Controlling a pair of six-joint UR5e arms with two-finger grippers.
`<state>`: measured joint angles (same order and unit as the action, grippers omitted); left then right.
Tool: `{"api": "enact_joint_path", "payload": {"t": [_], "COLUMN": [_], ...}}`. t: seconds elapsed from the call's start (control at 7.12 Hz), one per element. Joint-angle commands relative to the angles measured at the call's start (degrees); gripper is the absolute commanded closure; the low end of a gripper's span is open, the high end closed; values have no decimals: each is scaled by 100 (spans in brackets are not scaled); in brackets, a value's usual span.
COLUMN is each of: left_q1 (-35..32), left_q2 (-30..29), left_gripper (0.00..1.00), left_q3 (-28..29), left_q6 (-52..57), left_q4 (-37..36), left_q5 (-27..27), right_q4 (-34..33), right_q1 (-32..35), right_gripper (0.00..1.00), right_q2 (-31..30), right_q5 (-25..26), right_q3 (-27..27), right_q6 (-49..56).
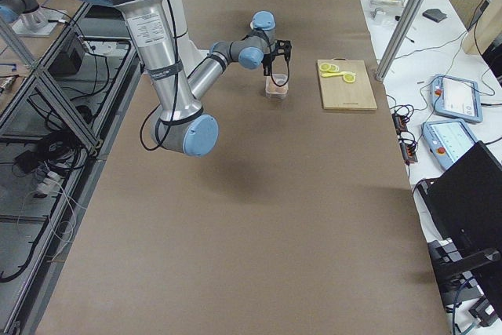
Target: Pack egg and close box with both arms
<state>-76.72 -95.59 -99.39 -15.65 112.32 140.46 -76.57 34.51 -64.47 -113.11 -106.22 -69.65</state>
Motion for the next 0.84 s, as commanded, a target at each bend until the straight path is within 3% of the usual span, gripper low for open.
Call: {"api": "enact_joint_path", "payload": {"t": [0.0,0.42,0.56,0.7], "left_q1": [-132,-571,-833,-1253], "left_q2": [223,716,830,814], "left_gripper": [3,3,3,3], "left_q3": [7,147,139,9], "left_q6": [35,219,1073,1891], "left_q4": [-52,-261,-1046,-2080], "left_q5": [25,-19,-97,-420], "right_q4": [-24,-795,-1015,-1348], "right_q1": [117,713,1020,1267], "right_gripper": [100,100,68,23], "right_q2": [102,207,207,207], "right_q5": [-18,-176,-368,-535], "right_q3": [5,-39,-31,-39], "right_q6": [4,118,258,746]}}
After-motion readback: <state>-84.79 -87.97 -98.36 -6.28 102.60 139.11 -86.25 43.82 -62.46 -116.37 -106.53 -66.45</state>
